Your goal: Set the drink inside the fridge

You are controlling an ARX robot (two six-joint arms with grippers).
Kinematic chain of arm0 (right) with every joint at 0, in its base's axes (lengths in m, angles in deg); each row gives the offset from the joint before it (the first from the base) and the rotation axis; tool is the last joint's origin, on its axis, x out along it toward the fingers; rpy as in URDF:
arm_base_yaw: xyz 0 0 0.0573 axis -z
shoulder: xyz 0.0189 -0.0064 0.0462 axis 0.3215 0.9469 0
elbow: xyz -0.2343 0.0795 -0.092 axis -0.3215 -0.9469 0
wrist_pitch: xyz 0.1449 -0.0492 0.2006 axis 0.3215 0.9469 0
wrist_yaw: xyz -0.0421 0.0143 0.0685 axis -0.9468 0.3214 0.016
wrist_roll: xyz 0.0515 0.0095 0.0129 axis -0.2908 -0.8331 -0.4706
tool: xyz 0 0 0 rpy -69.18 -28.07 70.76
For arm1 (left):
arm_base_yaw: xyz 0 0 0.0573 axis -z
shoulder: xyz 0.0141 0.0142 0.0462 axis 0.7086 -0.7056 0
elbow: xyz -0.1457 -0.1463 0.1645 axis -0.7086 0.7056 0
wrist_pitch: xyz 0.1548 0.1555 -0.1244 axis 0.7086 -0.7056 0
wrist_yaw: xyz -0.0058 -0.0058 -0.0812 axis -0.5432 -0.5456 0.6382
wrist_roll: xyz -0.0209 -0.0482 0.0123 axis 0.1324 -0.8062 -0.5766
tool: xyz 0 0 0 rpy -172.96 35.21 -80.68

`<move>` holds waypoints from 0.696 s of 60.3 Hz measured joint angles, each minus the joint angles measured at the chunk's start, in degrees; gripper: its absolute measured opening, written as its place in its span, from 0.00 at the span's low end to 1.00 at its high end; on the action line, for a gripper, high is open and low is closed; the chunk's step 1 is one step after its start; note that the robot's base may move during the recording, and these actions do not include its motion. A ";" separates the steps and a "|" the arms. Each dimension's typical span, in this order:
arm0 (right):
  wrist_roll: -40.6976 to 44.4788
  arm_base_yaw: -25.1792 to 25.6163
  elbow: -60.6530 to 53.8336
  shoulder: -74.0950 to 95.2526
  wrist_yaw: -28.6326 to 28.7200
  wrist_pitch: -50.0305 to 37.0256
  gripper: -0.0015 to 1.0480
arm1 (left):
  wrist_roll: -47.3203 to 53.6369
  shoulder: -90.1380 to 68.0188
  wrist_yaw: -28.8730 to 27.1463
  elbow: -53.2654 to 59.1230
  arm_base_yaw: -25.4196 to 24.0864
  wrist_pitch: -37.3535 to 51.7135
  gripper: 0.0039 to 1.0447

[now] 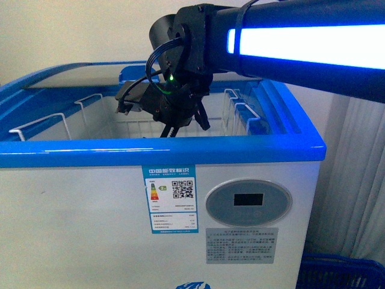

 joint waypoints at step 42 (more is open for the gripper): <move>-42.80 20.37 -79.06 -75.19 7.76 -23.58 0.92 | -0.02 0.00 0.00 0.00 0.00 0.00 0.92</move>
